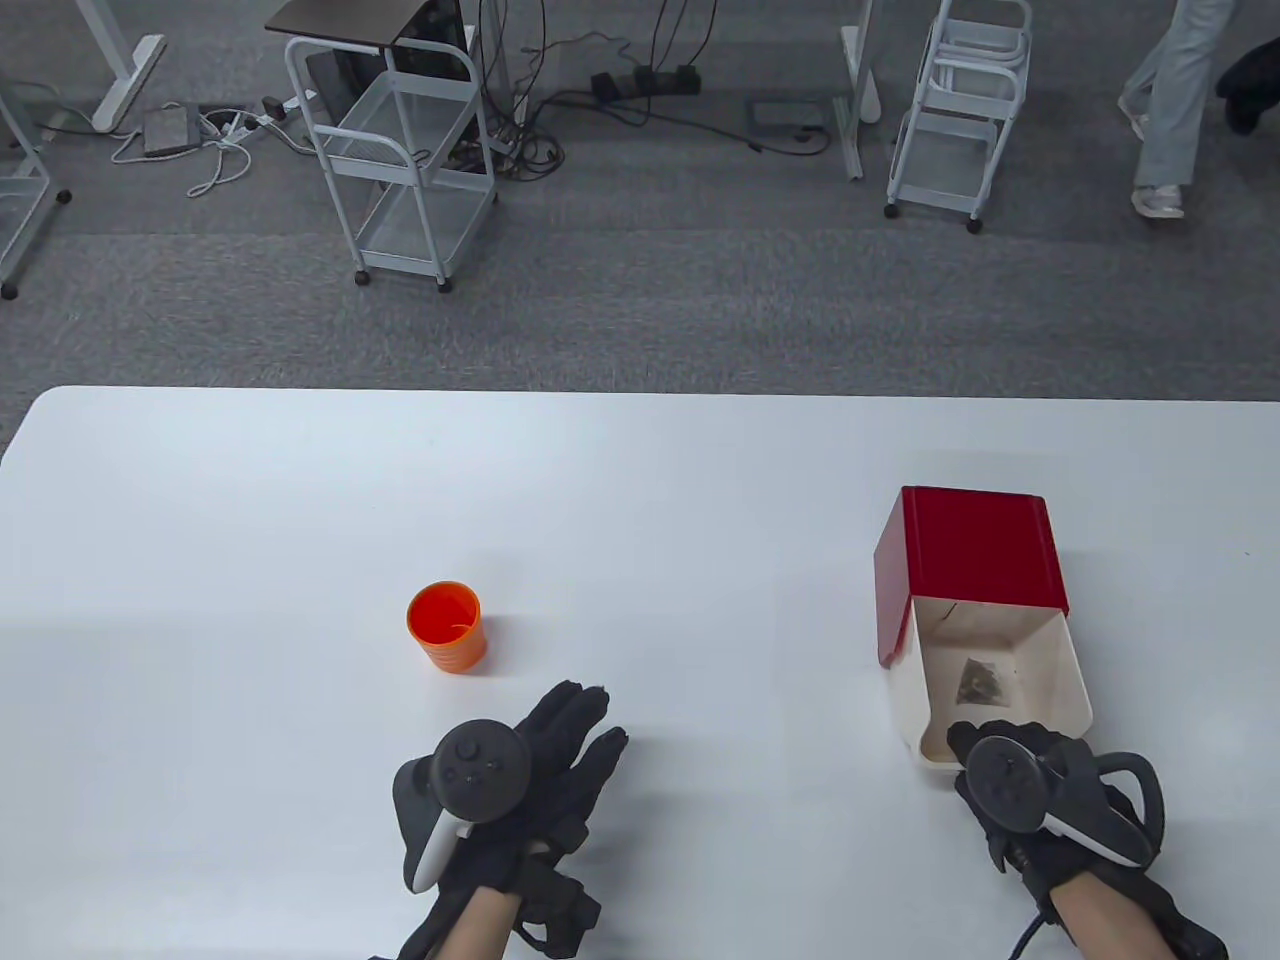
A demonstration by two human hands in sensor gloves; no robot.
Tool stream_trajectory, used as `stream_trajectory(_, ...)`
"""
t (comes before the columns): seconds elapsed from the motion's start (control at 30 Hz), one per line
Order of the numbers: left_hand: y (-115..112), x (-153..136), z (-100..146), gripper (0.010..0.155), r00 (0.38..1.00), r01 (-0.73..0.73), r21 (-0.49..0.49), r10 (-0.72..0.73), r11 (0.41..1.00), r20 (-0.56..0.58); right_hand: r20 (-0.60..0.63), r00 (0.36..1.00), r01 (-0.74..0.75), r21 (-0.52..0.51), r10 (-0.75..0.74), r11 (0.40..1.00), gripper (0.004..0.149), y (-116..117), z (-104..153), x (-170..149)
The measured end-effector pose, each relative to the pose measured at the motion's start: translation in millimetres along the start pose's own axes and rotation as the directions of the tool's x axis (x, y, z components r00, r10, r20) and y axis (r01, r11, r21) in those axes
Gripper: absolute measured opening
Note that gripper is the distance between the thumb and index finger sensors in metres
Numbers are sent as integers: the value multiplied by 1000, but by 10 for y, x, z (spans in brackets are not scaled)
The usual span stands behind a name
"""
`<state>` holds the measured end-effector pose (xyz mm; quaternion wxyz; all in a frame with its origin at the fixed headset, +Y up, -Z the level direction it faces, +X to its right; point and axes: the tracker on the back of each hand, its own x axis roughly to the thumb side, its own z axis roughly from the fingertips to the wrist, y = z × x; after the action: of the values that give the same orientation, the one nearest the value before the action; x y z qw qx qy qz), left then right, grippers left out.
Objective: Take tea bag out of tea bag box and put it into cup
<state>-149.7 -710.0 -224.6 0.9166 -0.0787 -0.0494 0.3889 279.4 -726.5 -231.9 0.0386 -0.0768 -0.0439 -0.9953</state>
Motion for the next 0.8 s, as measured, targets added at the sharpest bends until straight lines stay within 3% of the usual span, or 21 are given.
stream_trajectory(0.37, -2, -1, -2, 66, 1000, 2, -2, -2, 1000, -3, 11, 1000, -4, 17, 4, 1000, 50, 25, -3, 12)
stream_trajectory(0.67, -2, -3, -9, 66, 1000, 4, -5, -4, 1000, -7, -25, 997, 75, -84, -77, 994, 53, -303, -21, -29)
stream_trajectory(0.8, -2, -3, -10, 66, 1000, 3, -4, -3, 1000, -5, -102, 988, 110, -60, -115, 992, 57, -368, -153, -40)
